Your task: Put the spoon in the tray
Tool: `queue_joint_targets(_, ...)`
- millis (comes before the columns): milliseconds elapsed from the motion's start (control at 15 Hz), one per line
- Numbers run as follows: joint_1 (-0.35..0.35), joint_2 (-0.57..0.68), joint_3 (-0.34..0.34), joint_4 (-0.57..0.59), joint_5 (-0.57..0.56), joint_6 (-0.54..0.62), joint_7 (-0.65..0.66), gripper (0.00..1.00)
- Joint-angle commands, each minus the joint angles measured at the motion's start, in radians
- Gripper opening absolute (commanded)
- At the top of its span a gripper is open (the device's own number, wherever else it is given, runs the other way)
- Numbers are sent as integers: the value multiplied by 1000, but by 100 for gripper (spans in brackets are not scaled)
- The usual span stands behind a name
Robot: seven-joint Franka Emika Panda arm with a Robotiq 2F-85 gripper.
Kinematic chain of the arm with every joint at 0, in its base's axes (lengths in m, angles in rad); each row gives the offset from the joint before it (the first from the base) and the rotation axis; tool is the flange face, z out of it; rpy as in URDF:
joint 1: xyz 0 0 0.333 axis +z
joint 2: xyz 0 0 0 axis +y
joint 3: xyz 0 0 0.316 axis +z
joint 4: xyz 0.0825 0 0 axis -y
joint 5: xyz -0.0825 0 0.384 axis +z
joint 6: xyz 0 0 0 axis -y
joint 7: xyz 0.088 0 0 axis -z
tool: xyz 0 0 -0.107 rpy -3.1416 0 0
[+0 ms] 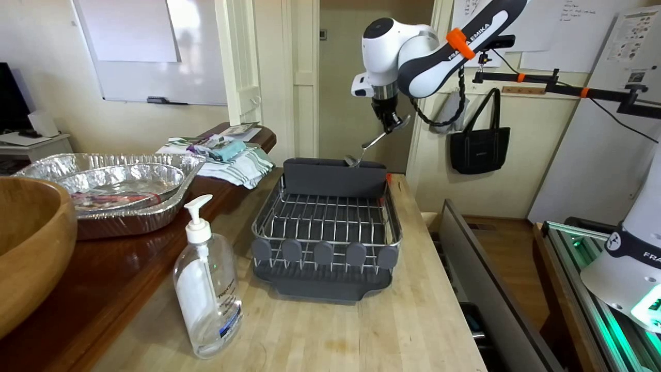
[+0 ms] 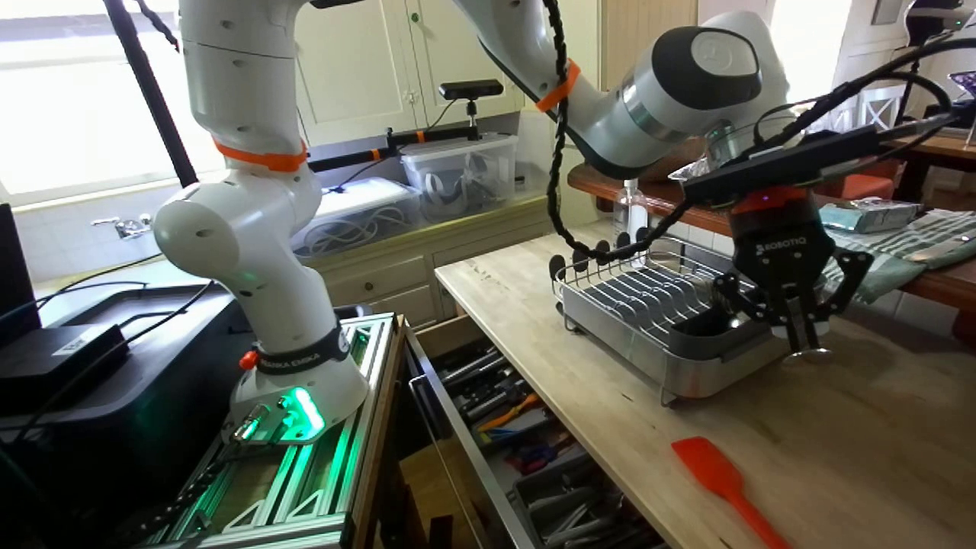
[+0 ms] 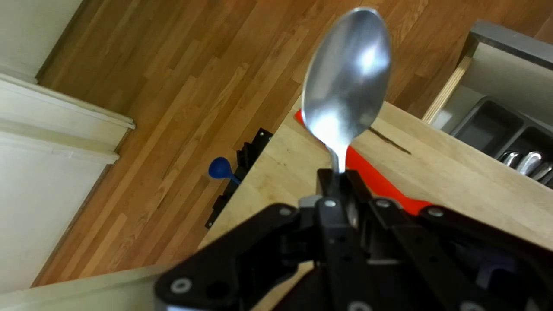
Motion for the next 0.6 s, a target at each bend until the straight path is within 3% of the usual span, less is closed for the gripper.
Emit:
queue_joint_targets(0, 15, -98, 13, -129, -79, 62, 32, 2)
queue_joint_targets(533, 38, -179, 33, -251, -204, 117, 82, 2)
